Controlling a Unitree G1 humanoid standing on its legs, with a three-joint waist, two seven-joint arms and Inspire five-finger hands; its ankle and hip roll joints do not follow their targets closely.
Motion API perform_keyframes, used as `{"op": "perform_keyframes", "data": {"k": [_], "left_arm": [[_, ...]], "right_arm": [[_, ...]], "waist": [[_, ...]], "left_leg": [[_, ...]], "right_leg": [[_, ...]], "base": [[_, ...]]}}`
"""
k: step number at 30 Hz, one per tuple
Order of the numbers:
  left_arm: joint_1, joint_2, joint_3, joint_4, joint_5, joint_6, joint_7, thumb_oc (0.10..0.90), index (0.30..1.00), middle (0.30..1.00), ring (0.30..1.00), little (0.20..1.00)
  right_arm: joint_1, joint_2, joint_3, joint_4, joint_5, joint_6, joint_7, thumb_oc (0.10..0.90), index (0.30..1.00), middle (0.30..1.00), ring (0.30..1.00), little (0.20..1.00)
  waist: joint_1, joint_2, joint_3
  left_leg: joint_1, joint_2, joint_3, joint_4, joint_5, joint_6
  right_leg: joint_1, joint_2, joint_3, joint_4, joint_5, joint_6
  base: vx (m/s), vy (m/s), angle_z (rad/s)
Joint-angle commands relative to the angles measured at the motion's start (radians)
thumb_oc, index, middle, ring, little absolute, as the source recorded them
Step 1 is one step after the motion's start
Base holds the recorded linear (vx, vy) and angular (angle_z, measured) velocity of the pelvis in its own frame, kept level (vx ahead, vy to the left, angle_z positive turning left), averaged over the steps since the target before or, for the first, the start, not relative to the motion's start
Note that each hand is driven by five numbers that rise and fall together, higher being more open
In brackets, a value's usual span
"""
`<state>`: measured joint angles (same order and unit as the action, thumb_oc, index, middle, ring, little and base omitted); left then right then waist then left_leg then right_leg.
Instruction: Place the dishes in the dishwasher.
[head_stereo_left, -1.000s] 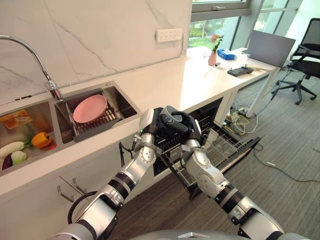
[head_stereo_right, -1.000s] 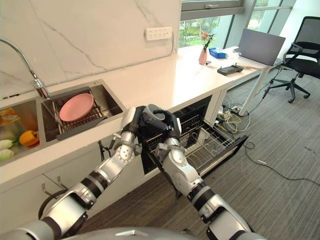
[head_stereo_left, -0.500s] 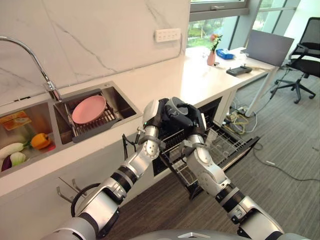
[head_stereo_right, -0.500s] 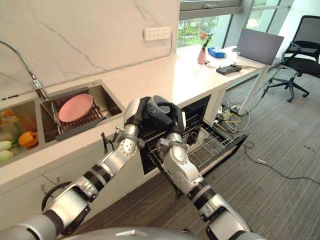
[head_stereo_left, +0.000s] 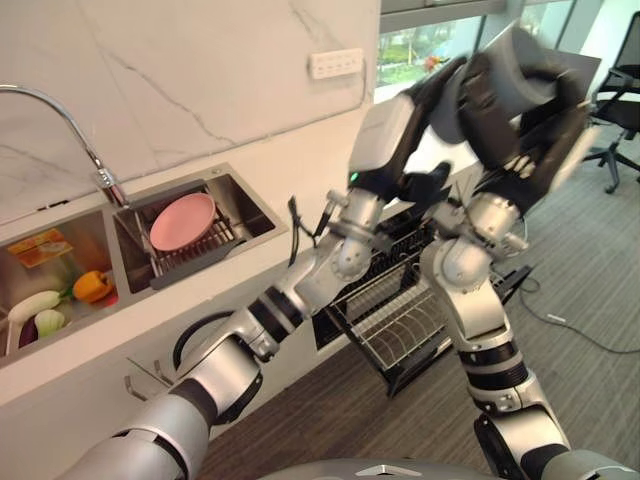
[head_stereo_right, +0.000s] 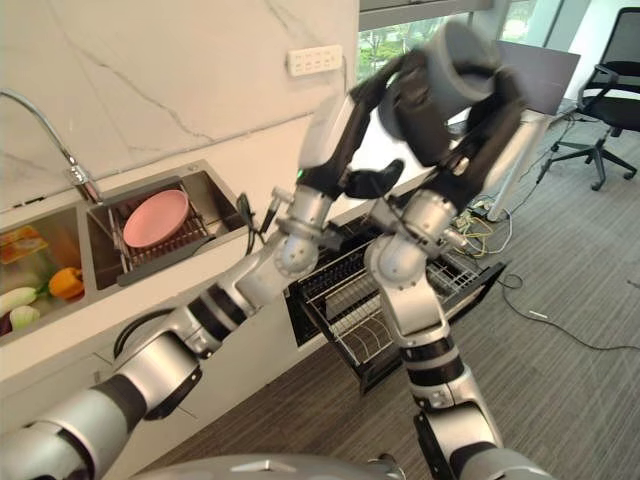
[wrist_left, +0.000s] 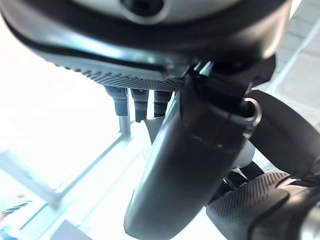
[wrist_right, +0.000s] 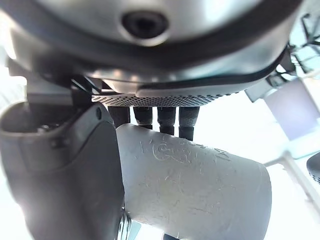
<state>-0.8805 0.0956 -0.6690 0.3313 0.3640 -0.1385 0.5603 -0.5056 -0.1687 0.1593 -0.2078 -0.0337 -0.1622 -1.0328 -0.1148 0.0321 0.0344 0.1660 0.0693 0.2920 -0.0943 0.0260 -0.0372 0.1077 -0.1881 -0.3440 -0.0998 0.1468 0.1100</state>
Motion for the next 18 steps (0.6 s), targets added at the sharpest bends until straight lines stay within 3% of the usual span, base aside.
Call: {"op": "perform_keyframes", "data": {"k": [1,11,18], "left_arm": [[-0.057,-0.045,-0.138,0.025,0.045,-0.062,-0.038,0.8,0.9,0.9,0.9,0.9],[-0.015,-0.001,-0.121,0.002,0.035,-0.078,-0.056,0.8,0.9,0.9,0.9,0.9],[0.062,0.061,-0.095,0.004,0.025,-0.087,-0.061,0.8,0.9,0.9,0.9,0.9]], "right_arm": [[-0.29,0.005,-0.061,-0.057,-0.118,-0.081,0.0,0.4,0.3,0.3,0.3,0.3],[-0.259,-0.027,-0.1,-0.102,-0.127,-0.096,-0.002,0.4,0.3,0.3,0.3,0.3],[-0.132,-0.074,-0.101,-0.13,-0.09,-0.144,0.064,0.4,0.3,0.3,0.3,0.3]], "waist": [[0.022,-0.002,-0.043],[0.024,-0.004,-0.038],[0.023,-0.008,-0.026]], "left_leg": [[0.051,0.0,-0.041,0.04,-0.128,0.005],[0.049,-0.003,-0.047,0.034,-0.128,0.008],[0.046,-0.004,-0.048,0.033,-0.125,0.007]], "right_leg": [[0.03,0.001,0.016,0.017,-0.15,0.043],[0.027,-0.001,0.016,0.017,-0.149,0.045],[0.026,0.001,0.013,0.018,-0.148,0.045]], "base": [[-0.01,0.003,-0.04],[0.0,0.0,0.0],[0.0,0.0,0.0]]}}
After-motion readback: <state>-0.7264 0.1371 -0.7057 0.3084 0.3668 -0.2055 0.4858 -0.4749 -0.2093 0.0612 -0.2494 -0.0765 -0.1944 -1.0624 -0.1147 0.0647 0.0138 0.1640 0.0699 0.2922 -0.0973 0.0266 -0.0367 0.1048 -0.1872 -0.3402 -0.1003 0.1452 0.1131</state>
